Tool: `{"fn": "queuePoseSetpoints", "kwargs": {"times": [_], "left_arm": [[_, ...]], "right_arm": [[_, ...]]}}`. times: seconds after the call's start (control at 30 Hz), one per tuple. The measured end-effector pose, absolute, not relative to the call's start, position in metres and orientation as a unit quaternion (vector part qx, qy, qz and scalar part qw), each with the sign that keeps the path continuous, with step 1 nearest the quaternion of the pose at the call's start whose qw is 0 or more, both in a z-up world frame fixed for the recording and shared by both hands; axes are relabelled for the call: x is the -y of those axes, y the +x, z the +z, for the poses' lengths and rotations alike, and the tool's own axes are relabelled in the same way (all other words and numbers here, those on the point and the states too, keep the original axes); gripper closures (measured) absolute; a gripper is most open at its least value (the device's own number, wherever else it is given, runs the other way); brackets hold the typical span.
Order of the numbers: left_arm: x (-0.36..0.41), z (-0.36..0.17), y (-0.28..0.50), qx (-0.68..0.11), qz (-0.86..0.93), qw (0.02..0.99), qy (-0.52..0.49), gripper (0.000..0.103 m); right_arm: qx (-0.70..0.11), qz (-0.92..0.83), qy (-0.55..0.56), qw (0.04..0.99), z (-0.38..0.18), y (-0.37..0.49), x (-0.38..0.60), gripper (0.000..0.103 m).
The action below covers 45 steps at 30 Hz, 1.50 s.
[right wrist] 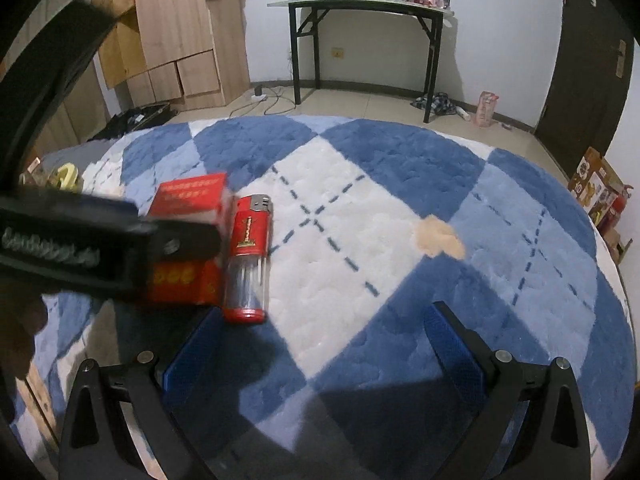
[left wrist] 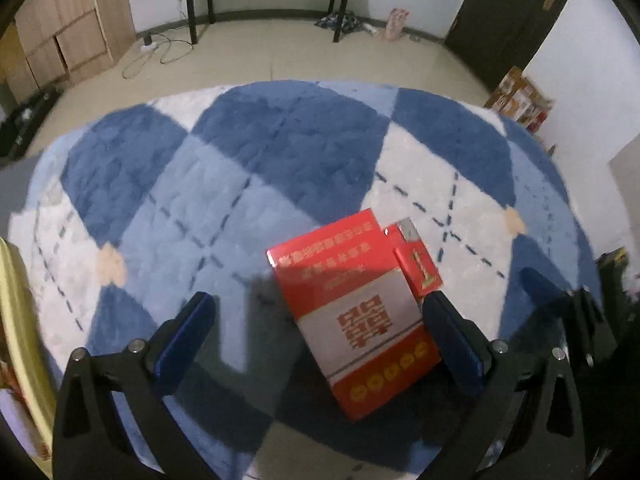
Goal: Organize rigid objects
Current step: 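Grasp the red lighter with the right tool while the left tool grasps the red-and-white box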
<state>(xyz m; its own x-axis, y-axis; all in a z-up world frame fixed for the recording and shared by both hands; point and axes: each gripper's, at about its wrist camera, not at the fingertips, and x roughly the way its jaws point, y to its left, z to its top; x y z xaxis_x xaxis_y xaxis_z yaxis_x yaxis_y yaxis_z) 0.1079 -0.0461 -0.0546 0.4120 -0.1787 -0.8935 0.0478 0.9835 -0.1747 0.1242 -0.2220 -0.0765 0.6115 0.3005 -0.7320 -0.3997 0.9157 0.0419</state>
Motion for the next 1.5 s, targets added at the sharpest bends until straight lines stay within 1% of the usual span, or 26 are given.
{"fn": "queuePoseSetpoints", "kwargs": {"times": [0.13,0.3,0.33,0.4,0.47,0.5,0.53,0.57,0.6,0.63,0.67,0.7,0.73,0.8,0.93,1.1,1.2,1.33,1.5], "left_arm": [[0.024,-0.056,0.1,-0.541,-0.072,0.835,-0.072,0.0],[0.018,-0.055,0.096,-0.534,-0.078,0.84,-0.054,0.0],[0.019,-0.056,0.096,-0.533,-0.078,0.841,-0.053,0.0],[0.02,-0.053,0.097,-0.528,-0.066,0.845,-0.058,0.002],[0.021,-0.055,0.098,-0.531,-0.067,0.842,-0.071,0.002],[0.024,-0.056,0.099,-0.531,-0.067,0.842,-0.072,0.005],[0.027,-0.057,0.098,-0.529,-0.07,0.843,-0.064,0.015],[0.032,-0.058,0.096,-0.524,-0.069,0.847,-0.05,0.021],[0.035,-0.057,0.094,-0.518,-0.072,0.851,-0.045,0.03],[0.038,-0.057,0.091,-0.515,-0.08,0.852,-0.048,0.037],[0.04,-0.056,0.09,-0.513,-0.077,0.854,-0.045,0.038],[0.043,-0.055,0.088,-0.51,-0.075,0.856,-0.039,0.039],[0.043,-0.054,0.086,-0.507,-0.076,0.858,-0.04,0.04],[0.041,-0.052,0.083,-0.503,-0.081,0.86,-0.04,0.041],[0.027,-0.05,0.078,-0.498,-0.066,0.864,-0.029,0.041],[0.009,-0.062,0.08,-0.491,-0.084,0.865,-0.066,0.04],[0.018,-0.064,0.082,-0.485,-0.069,0.871,-0.043,0.043],[0.014,-0.047,0.085,-0.47,-0.096,0.874,-0.079,0.044],[-0.003,-0.017,0.082,-0.448,-0.096,0.884,-0.092,0.044]], "right_arm": [[-0.389,0.192,-0.061,0.899,-0.078,0.131,0.219,0.0],[-0.375,0.2,-0.064,0.903,-0.076,0.142,0.205,0.001],[-0.371,0.204,-0.065,0.904,-0.075,0.145,0.202,0.003],[-0.365,0.21,-0.062,0.905,-0.075,0.15,0.197,0.011],[-0.373,0.203,-0.071,0.903,-0.081,0.155,0.191,0.014],[-0.372,0.198,-0.08,0.903,-0.082,0.156,0.187,0.018],[-0.368,0.196,-0.089,0.905,-0.083,0.155,0.184,0.023],[-0.363,0.199,-0.096,0.905,-0.083,0.154,0.181,0.034],[-0.359,0.199,-0.108,0.905,-0.083,0.153,0.176,0.043],[-0.354,0.2,-0.118,0.906,-0.084,0.15,0.172,0.052],[-0.35,0.211,-0.128,0.904,-0.085,0.148,0.167,0.067],[-0.346,0.214,-0.14,0.903,-0.085,0.146,0.162,0.072],[-0.342,0.215,-0.149,0.903,-0.086,0.143,0.158,0.079],[-0.339,0.215,-0.156,0.902,-0.087,0.142,0.154,0.081],[-0.351,0.227,-0.117,0.901,-0.086,0.145,0.166,0.081],[-0.365,0.226,-0.076,0.9,-0.08,0.144,0.187,0.081],[-0.369,0.228,-0.06,0.899,-0.079,0.143,0.193,0.081],[-0.369,0.225,-0.048,0.901,-0.074,0.14,0.201,0.081],[-0.375,0.213,-0.011,0.902,-0.068,0.137,0.22,0.081]]}}
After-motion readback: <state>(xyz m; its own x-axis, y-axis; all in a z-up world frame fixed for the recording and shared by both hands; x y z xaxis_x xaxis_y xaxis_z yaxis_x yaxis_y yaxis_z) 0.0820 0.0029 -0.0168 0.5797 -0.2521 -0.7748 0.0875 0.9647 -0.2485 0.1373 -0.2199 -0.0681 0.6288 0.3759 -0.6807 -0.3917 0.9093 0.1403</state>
